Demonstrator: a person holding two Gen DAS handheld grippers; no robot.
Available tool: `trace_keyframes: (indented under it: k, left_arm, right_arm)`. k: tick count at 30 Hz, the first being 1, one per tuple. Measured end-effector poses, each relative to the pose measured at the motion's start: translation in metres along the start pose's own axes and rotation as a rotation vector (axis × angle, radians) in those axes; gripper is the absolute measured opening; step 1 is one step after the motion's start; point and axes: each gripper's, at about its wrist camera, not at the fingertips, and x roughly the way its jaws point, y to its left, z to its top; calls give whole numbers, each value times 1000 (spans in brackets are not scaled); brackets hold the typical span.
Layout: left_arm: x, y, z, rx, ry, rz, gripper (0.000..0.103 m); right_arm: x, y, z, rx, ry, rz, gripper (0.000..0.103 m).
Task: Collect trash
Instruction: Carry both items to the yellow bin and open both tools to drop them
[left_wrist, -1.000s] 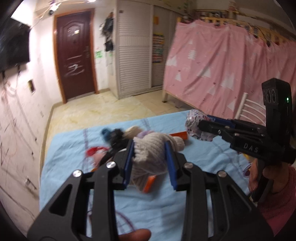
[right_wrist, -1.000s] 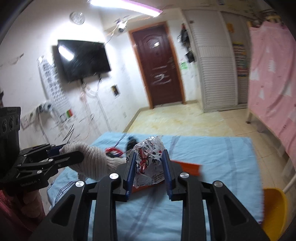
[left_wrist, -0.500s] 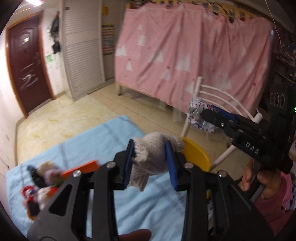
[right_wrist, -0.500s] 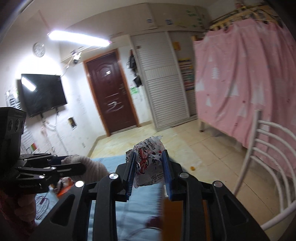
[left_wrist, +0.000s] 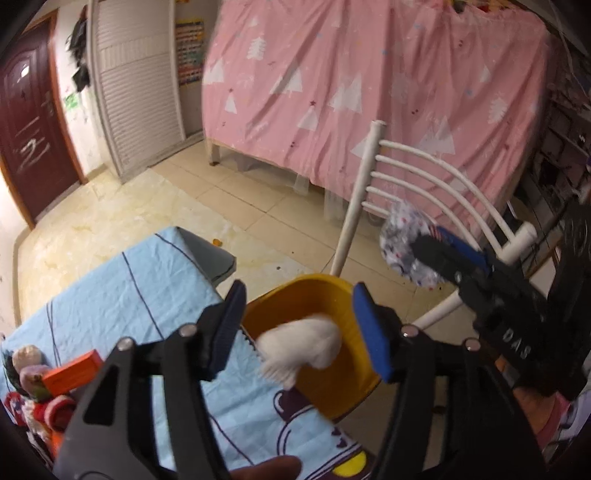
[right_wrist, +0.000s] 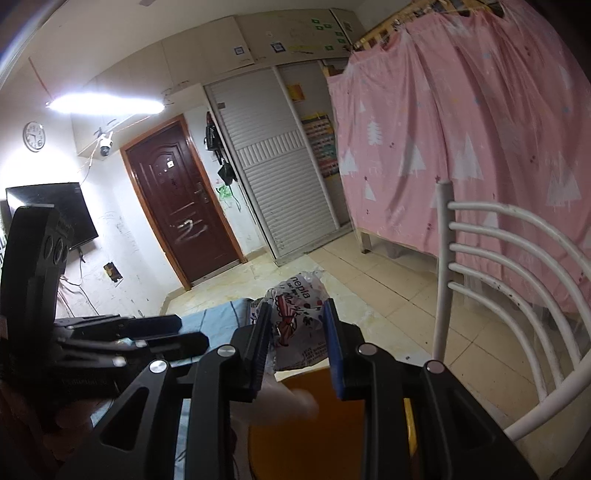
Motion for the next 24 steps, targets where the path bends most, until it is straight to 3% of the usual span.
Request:
trace_keyframes:
  k: [3, 6, 11, 13, 24]
  left_arm:
    - [-2, 10, 1, -44, 10, 7, 57]
    - [-11, 20, -1, -86, 7, 11, 57]
    - [-30, 34, -3, -125, -18, 20, 57]
    - [-38, 41, -5, -138, -31, 24, 58]
    - [-78, 86, -21, -213, -76, 43, 61]
  right_arm:
    - [9, -4, -5, 12, 24, -1, 22]
    - [20, -2, -10, 13, 65, -6, 29]
    - [31, 13, -16, -16, 97, -25, 54]
    - [33, 19, -14, -23, 95, -29, 58]
    - [40, 77, -6, -98, 101, 10, 60]
